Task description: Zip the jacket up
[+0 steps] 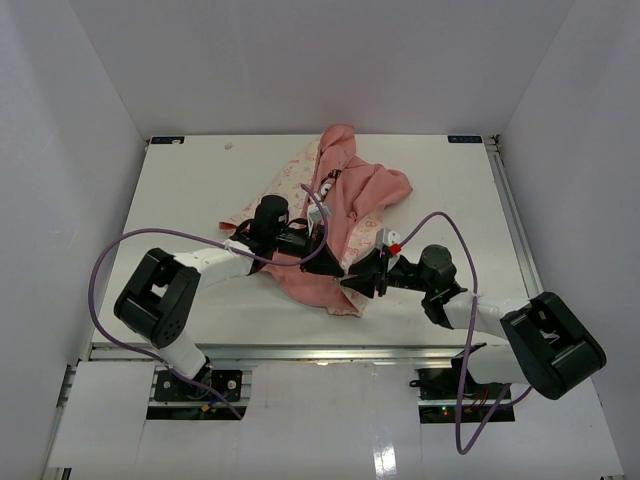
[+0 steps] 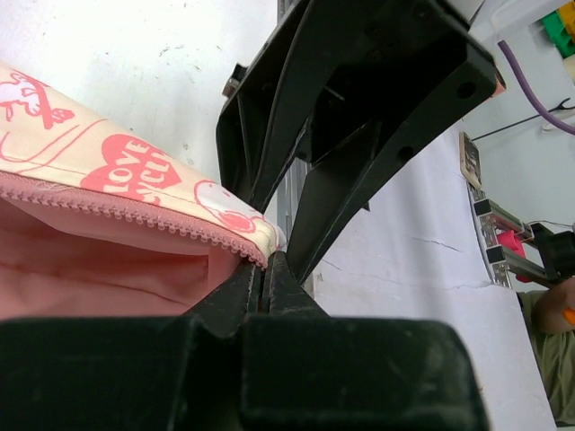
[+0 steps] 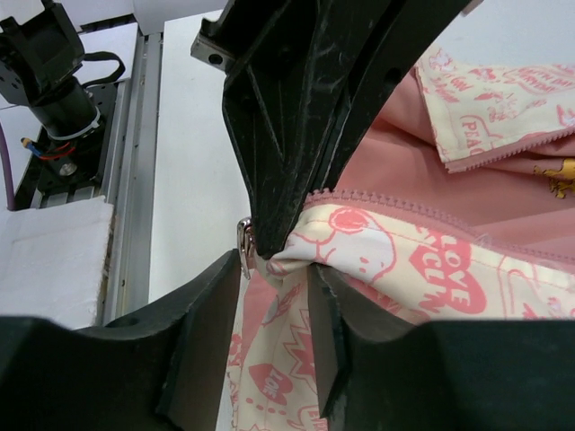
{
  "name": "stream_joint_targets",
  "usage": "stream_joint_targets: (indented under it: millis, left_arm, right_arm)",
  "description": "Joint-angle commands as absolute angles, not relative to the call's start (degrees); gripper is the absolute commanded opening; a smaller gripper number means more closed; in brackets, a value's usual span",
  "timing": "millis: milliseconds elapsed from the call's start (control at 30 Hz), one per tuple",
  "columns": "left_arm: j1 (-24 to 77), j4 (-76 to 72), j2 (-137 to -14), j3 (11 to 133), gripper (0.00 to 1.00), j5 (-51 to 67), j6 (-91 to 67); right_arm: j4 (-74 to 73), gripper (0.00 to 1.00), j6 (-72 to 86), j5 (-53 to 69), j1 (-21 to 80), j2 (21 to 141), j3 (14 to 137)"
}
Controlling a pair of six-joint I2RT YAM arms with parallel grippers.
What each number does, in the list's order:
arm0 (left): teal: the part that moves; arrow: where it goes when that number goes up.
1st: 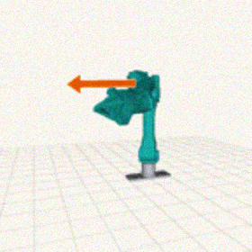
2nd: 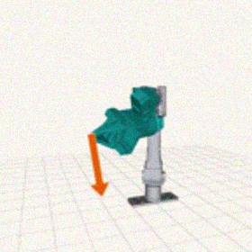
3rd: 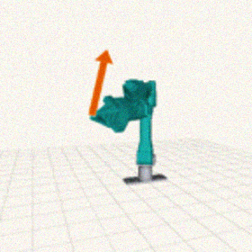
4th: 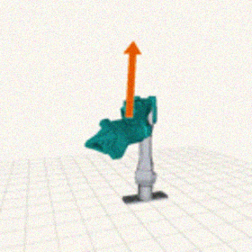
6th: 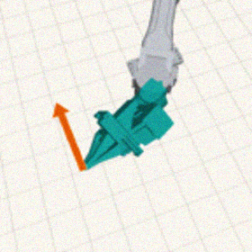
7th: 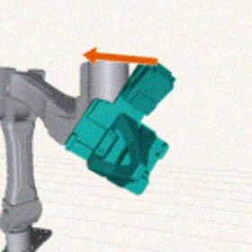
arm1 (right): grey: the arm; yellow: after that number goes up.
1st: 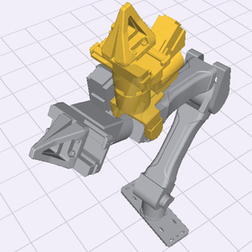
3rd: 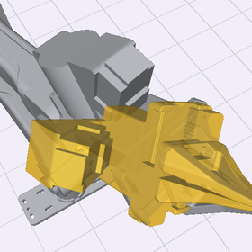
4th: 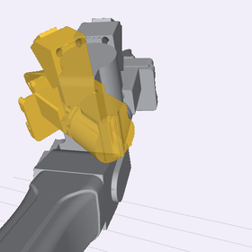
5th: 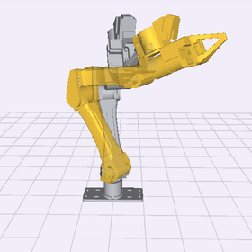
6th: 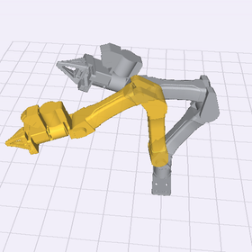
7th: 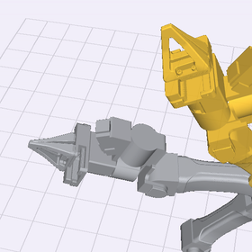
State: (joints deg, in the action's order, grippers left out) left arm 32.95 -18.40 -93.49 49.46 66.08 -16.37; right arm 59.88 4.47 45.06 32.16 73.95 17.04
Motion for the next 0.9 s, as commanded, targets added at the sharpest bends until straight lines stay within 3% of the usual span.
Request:
stream_joint_targets:
  millis: [0,867]
  left_arm:
    - [32.27,-22.12,-92.51,48.47,0.0,70.23,-17.99]
    - [31.46,-25.93,-94.48,49.2,0.0,71.54,-21.61]
  right_arm:
    - [63.55,0.44,2.8,43.46,32.23,70.85,17.61]
    - [61.51,0.36,4.19,49.04,32.33,78.35,22.6]
